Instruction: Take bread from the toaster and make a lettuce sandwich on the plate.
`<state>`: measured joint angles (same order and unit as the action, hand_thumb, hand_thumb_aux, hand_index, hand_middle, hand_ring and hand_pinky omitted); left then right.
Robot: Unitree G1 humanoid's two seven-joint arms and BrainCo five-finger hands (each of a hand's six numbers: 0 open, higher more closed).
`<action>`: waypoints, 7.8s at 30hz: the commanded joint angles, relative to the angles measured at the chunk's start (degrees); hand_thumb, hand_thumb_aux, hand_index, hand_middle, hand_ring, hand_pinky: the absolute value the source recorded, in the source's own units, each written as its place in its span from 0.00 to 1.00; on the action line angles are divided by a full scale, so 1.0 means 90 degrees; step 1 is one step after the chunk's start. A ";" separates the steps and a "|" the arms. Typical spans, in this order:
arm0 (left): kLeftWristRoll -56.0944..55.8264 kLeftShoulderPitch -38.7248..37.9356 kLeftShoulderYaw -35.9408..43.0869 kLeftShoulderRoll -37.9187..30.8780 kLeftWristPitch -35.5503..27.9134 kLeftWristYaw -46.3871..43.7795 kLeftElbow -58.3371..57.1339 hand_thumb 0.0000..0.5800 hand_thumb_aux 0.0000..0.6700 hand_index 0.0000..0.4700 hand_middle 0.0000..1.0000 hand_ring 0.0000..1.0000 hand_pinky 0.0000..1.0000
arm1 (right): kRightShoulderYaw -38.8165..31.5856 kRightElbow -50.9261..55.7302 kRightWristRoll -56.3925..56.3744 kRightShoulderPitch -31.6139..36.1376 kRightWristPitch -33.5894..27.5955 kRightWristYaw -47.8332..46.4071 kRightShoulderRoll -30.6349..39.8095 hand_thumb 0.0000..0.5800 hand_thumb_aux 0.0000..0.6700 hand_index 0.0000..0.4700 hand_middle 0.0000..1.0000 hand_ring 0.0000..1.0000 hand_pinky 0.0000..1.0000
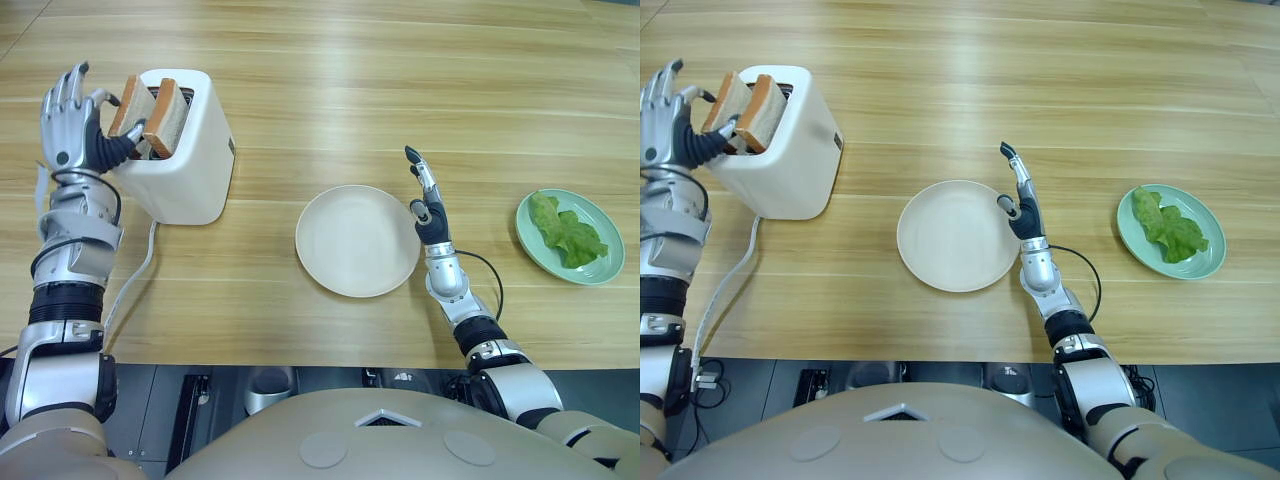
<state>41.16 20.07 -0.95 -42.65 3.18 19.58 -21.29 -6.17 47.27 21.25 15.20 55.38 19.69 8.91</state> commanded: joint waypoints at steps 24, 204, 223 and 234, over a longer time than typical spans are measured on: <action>-0.0983 -0.0337 -0.0632 -0.0085 0.1089 0.0920 -0.0687 1.00 1.00 0.98 1.00 1.00 1.00 | 0.0024 0.0144 -0.0008 0.0066 -0.0029 0.0115 -0.0012 0.00 0.00 0.00 0.00 0.00 0.00; -0.0920 -0.2456 0.0389 0.2599 0.3693 -0.0105 0.2077 0.00 0.00 0.00 0.90 0.90 0.90 | -0.2082 -0.2563 0.2952 -0.0409 -0.3456 0.2259 0.1929 1.00 1.00 0.98 0.00 0.00 0.00; -0.1150 -0.2359 -0.0418 0.2504 0.3407 0.0167 0.2143 0.00 0.00 0.00 0.90 0.90 0.90 | -0.2156 -0.3606 0.3288 -0.1347 -0.2150 0.2492 0.2490 1.00 1.00 0.98 0.00 0.00 0.00; -0.1034 -0.2155 -0.0426 0.2481 0.3212 0.0267 0.1791 0.00 0.00 0.00 0.89 0.89 0.89 | -0.2550 -0.4048 0.4077 -0.1539 -0.2307 0.2093 0.2221 1.00 1.00 0.98 0.00 0.00 0.00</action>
<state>31.15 0.10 -5.58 -20.21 32.93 22.10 -3.20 -27.89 8.98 56.68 1.44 35.12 39.93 29.34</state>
